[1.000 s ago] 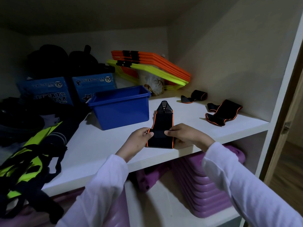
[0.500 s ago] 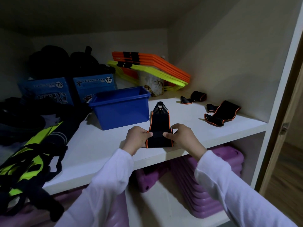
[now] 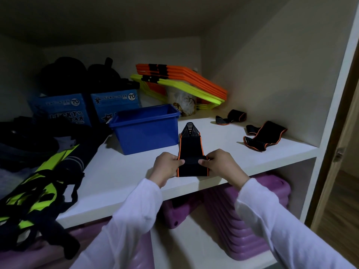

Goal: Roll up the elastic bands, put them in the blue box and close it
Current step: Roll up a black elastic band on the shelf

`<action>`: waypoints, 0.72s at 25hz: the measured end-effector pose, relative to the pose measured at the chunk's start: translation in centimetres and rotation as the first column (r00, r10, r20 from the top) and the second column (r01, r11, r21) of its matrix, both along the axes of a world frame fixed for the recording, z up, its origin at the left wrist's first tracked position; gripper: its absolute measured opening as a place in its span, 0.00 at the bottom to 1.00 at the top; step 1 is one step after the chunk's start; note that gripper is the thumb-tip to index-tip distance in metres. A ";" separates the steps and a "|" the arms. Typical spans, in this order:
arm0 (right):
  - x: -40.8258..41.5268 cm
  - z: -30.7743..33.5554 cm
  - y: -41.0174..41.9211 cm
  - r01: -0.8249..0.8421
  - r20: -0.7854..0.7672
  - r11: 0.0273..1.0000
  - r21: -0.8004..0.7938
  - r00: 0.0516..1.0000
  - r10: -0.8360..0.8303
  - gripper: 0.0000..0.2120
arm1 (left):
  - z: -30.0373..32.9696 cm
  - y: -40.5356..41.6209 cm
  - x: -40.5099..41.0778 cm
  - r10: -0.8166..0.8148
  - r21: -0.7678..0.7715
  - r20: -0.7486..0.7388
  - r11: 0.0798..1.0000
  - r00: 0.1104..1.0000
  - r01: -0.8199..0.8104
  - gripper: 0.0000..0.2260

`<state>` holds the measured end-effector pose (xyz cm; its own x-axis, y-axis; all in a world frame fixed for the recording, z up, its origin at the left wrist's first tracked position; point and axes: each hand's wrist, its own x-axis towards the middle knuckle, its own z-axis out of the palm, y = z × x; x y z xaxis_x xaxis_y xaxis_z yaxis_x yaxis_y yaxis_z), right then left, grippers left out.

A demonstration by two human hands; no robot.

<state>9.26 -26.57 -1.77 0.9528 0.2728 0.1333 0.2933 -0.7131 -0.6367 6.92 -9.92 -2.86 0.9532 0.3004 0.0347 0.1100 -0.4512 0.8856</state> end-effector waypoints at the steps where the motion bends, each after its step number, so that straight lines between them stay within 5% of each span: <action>1: 0.2 -0.1 -0.3 -0.006 -0.021 1.000 -0.001 1.000 0.006 0.23 | -0.1 0.1 0.0 -0.009 0.014 0.000 1.000 1.000 0.009 0.03; 4: 0.6 -0.1 -0.6 -0.053 -0.038 0.996 0.068 0.998 0.056 0.20 | 0.0 0.2 0.1 -0.011 -0.030 0.000 1.000 1.000 0.011 0.05; 6: 0.7 -0.3 -0.6 -0.076 -0.053 0.973 0.220 0.995 0.090 0.06 | 0.0 0.2 0.1 0.015 -0.106 -0.005 0.994 1.000 -0.016 0.08; 8: 0.7 -0.5 -0.6 -0.120 0.009 0.949 0.293 0.992 0.123 0.10 | 0.4 0.1 -0.2 0.020 -0.159 0.006 0.987 1.000 -0.018 0.10; 11: 0.8 -0.5 -0.8 -0.203 0.155 0.965 0.163 0.972 0.179 0.12 | 0.7 0.0 -0.3 -0.010 -0.126 -0.008 0.992 1.000 0.009 0.10; 15: 0.8 0.0 -1.8 -0.326 0.025 0.943 0.068 0.945 0.325 0.27 | 1.0 0.2 -0.1 -0.061 -0.092 -0.065 0.994 0.996 0.055 0.13; 18: 1.0 -0.3 -1.8 -0.347 0.058 0.938 0.020 0.937 0.345 0.28 | 1.0 0.1 -0.2 -0.115 -0.037 -0.037 0.993 0.993 0.113 0.14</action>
